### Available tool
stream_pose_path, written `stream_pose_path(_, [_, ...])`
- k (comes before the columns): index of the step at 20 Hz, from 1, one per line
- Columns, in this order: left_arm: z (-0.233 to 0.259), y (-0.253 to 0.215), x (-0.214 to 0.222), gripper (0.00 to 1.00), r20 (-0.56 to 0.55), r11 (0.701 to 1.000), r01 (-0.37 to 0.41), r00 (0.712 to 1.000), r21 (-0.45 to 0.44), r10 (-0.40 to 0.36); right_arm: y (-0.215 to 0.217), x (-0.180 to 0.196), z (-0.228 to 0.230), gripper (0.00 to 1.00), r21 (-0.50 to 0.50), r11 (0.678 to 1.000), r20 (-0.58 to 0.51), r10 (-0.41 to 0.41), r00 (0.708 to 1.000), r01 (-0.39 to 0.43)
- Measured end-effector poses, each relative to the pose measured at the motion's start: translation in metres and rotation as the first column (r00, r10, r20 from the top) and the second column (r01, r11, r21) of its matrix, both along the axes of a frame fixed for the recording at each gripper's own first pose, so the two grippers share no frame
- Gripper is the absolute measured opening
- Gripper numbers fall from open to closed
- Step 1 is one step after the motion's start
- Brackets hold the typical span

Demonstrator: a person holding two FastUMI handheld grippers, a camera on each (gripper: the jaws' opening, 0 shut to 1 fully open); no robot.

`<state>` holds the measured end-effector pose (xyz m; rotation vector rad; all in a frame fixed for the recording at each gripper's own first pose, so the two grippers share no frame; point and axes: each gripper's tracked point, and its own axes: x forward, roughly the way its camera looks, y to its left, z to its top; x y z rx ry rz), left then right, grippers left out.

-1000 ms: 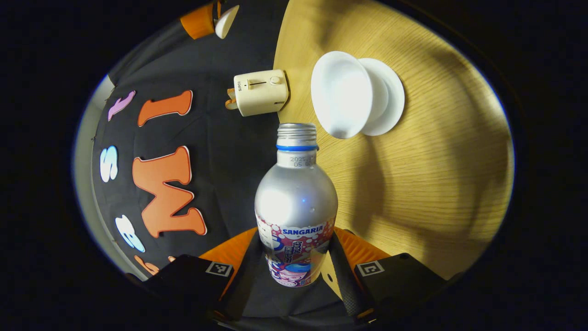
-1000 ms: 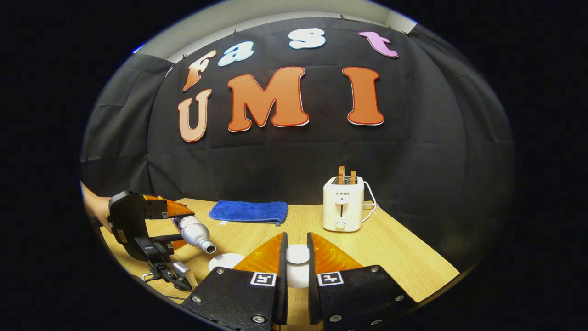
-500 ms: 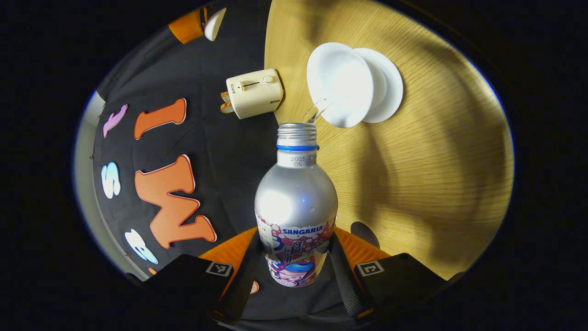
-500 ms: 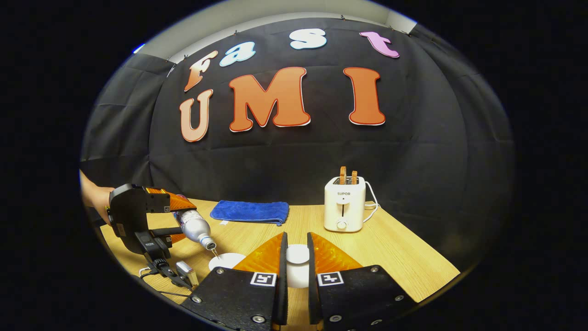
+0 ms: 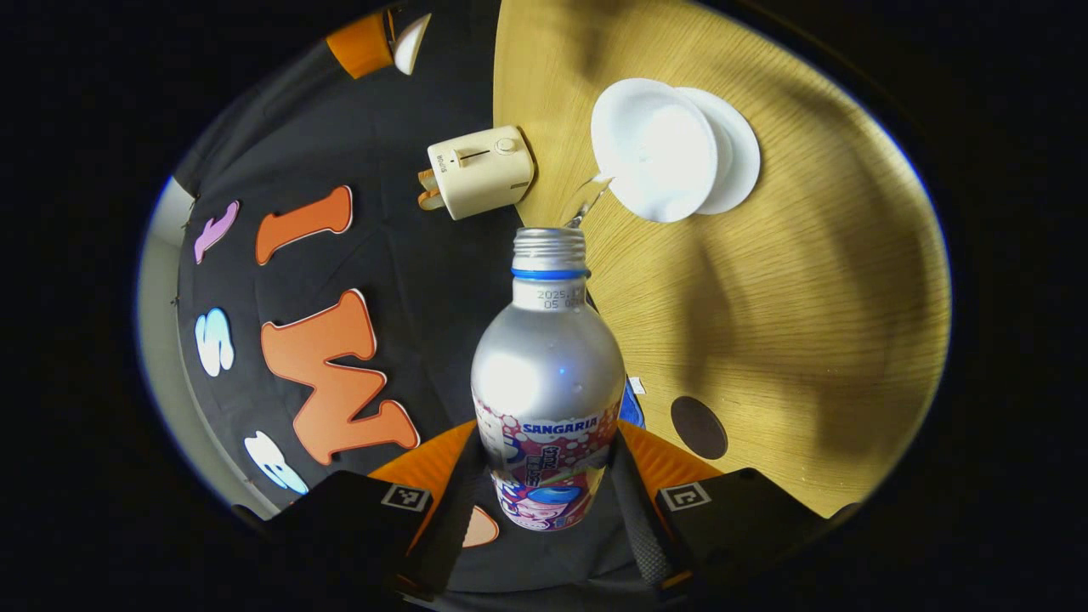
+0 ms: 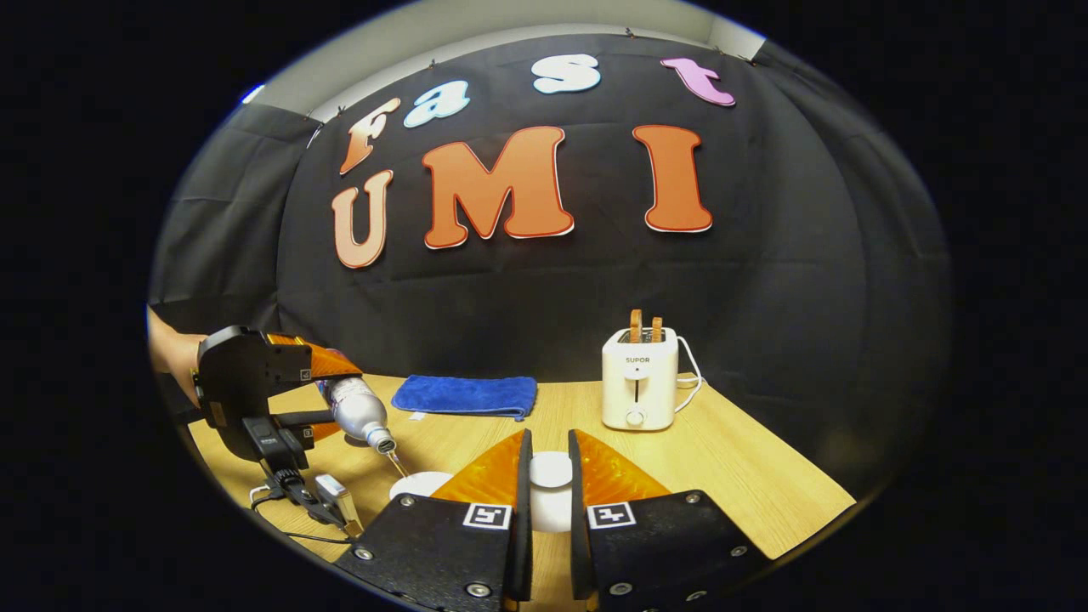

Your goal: Open the teacup lid with one hand, grasp the water bottle and pour water into the teacup with the other hand; after pouring, place the water bottle on the coaster and then close the teacup lid.

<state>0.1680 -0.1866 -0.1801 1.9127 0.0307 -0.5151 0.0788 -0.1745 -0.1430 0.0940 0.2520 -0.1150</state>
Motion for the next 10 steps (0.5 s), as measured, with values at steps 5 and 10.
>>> stream_pose_path(5, [0.009, -0.003, 0.002, 0.83, 0.010, 0.999, 0.017, 1.000, 0.030, -0.017, -0.002, 0.001, 0.003, 0.18, -0.006, 1.000, 0.011, 0.003, 1.000, -0.003])
stream_pose_path(10, [0.015, -0.003, 0.003, 0.83, 0.023, 0.998, 0.021, 0.999, 0.050, -0.023, -0.005, 0.000, -0.003, 0.18, 0.000, 1.000, 0.000, 0.000, 1.000, 0.000])
